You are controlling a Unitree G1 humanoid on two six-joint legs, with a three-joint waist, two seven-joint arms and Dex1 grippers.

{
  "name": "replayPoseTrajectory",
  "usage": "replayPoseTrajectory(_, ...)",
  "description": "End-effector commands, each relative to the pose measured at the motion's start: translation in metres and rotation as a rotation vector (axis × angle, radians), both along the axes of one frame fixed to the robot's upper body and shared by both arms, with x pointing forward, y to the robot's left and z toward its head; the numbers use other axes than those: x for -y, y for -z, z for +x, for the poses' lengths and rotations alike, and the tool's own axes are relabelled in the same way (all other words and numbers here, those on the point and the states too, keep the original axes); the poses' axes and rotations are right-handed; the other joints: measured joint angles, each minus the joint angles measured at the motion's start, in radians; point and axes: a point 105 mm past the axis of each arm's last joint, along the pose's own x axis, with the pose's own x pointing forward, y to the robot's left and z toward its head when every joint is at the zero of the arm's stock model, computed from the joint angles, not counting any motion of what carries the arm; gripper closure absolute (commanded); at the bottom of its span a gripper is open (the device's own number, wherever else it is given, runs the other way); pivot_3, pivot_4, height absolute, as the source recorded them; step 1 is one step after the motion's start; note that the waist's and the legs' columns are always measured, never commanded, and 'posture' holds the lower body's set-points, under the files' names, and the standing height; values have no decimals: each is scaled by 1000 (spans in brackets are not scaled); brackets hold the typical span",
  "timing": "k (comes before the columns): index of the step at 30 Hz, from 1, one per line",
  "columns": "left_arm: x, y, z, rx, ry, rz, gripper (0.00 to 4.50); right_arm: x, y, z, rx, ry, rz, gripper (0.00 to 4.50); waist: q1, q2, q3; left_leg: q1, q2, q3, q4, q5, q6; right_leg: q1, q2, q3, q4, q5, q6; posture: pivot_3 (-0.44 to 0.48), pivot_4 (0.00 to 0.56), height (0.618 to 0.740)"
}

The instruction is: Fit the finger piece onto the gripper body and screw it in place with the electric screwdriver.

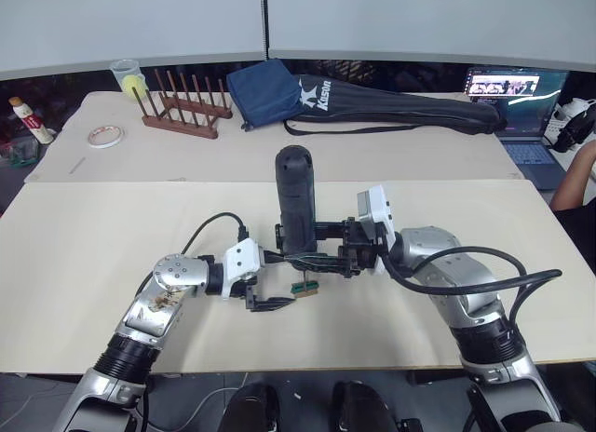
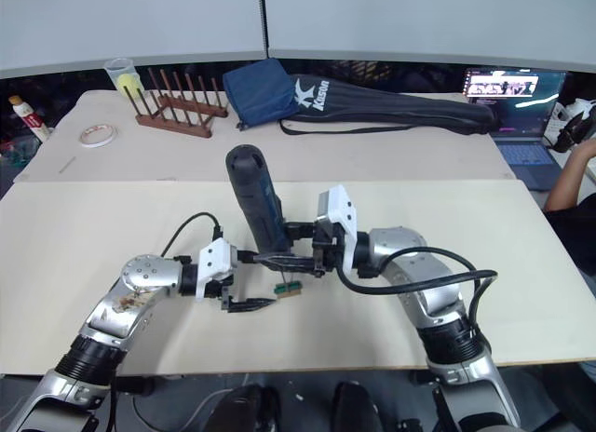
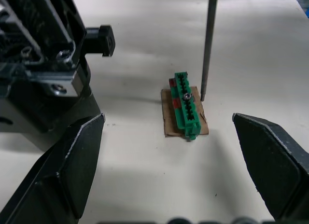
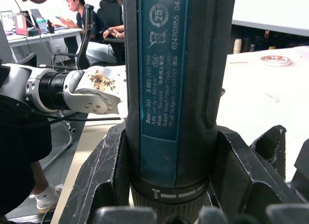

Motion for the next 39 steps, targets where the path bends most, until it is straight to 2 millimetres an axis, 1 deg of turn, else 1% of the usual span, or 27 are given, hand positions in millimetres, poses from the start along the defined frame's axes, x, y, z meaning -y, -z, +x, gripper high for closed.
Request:
replayPoseTrajectory(1,3,-9,2,35,11,-17,0,0,-15,-7,66,-23,29,2572,0,0,0,0,0,0,0,0,0,0,0,0,0,0,0,0,150,740)
replayPoseTrajectory(7,4,-7,-1,23,23,-15,0,0,-35,-10,77,-29,83,2572,0,0,0,0,0,0,0,0,0,0,0,0,0,0,0,0,150,740)
replayPoseTrajectory(12,4,-4,-3,15,29,-11,0,-1,-41,-5,91,2,102,2572,1,0,0,0,0,0,0,0,0,0,0,0,0,0,0,0,150,740)
replayPoseTrajectory(19,9,1,-7,1,49,-9,0,1,-32,0,98,24,79,2572,0,0,0,0,0,0,0,0,0,0,0,0,0,0,0,0,150,740)
replayPoseTrajectory(29,12,2,-6,1,48,-12,0,1,-30,1,101,26,77,2572,0,0,0,0,0,0,0,0,0,0,0,0,0,0,0,0,150,740)
replayPoseTrajectory(39,12,1,-6,2,48,-12,0,-1,-27,-3,83,12,78,2572,0,0,0,0,0,0,0,0,0,0,0,0,0,0,0,0,150,740)
